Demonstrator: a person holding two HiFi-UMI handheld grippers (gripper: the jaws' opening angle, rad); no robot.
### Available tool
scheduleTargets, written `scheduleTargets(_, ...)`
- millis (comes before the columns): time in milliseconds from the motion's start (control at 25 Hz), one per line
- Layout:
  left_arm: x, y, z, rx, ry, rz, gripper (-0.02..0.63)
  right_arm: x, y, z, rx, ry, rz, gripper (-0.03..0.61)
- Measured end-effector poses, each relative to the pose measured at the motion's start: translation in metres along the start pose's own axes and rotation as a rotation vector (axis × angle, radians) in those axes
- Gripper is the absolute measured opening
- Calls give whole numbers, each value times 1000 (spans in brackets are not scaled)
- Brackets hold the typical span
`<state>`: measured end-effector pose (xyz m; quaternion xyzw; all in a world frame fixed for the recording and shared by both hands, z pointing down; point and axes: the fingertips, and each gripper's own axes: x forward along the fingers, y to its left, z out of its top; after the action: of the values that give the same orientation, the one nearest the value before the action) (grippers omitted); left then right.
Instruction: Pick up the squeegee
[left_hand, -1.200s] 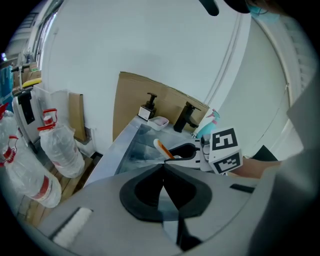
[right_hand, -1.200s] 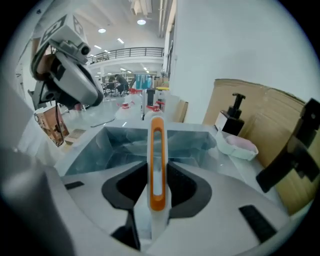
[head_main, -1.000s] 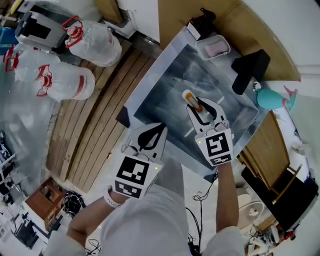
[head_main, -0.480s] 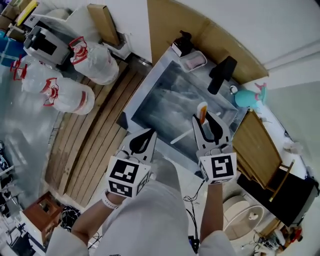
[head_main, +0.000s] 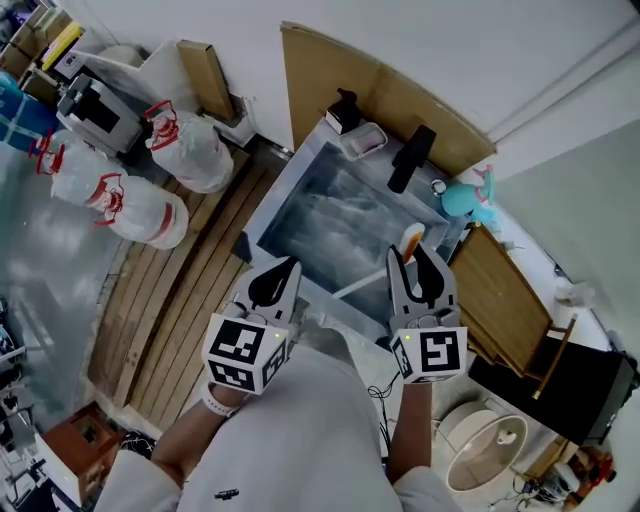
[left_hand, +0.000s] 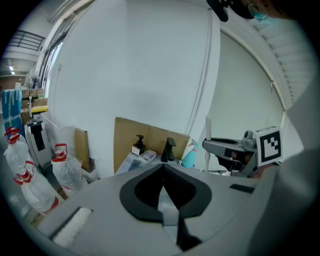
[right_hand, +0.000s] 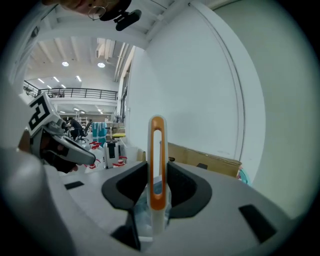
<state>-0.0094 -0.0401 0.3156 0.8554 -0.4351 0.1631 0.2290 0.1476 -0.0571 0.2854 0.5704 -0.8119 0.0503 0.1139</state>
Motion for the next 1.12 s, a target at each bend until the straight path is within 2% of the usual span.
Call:
scheduleTargets(200,-10,-12,15,17,-49,-1,5,-23,-8,8,15,-26,-61,117)
scheduleTargets(440,-18,-22,17,38,-61,-8,5,-46,-10,-1,52,-15,-104,116)
scheduleTargets(600,-22,-25,17,46,-63,-5,5,-54,-7,-10,74,0,-122,117)
scheduleTargets(1120,-29,-20,10,56,-48,-2,5,-63,1,9,58,-42,-136,117)
